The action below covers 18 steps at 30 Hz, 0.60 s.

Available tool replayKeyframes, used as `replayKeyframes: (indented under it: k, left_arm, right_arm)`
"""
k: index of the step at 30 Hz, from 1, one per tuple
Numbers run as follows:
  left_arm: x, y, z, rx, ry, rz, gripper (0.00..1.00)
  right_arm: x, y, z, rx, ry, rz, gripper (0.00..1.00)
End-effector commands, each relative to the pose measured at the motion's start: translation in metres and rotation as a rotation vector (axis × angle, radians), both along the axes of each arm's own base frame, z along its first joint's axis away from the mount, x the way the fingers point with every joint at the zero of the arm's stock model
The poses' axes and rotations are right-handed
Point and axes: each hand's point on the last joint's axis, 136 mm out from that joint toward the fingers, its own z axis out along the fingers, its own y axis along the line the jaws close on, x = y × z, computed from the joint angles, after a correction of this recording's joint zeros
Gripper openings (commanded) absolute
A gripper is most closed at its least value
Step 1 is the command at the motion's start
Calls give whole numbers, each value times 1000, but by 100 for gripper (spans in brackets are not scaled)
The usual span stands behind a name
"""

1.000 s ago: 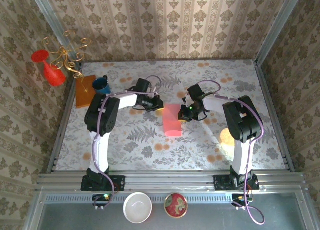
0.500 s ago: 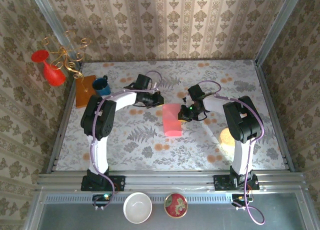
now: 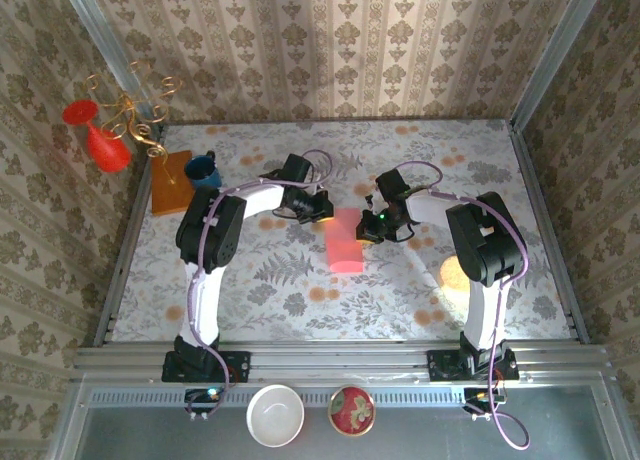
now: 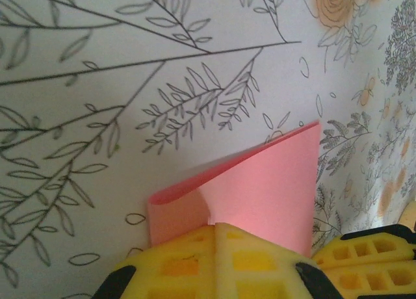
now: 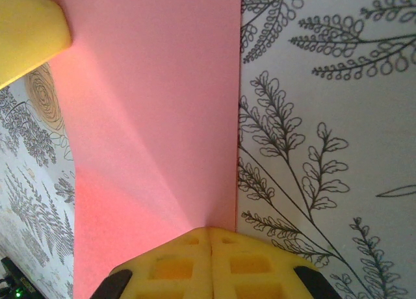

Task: Fold a paper plane with a square sheet of paper (pick it up from the middle)
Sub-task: First fold the square sheet of paper in half at the center of the table.

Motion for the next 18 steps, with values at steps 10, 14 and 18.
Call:
replayKeyframes:
  k: [10, 14, 18]
  left_arm:
    - [47, 62, 20, 125, -55, 147, 9]
    - [27, 42, 57, 58, -111, 94, 10]
    - [-18, 12, 68, -1, -88, 22, 10]
  right_arm:
    - [-76, -68, -77, -351, 276, -22, 9]
    - [-77, -67, -76, -346, 277, -25, 9]
    - [-78, -65, -76, -336, 283, -28, 9]
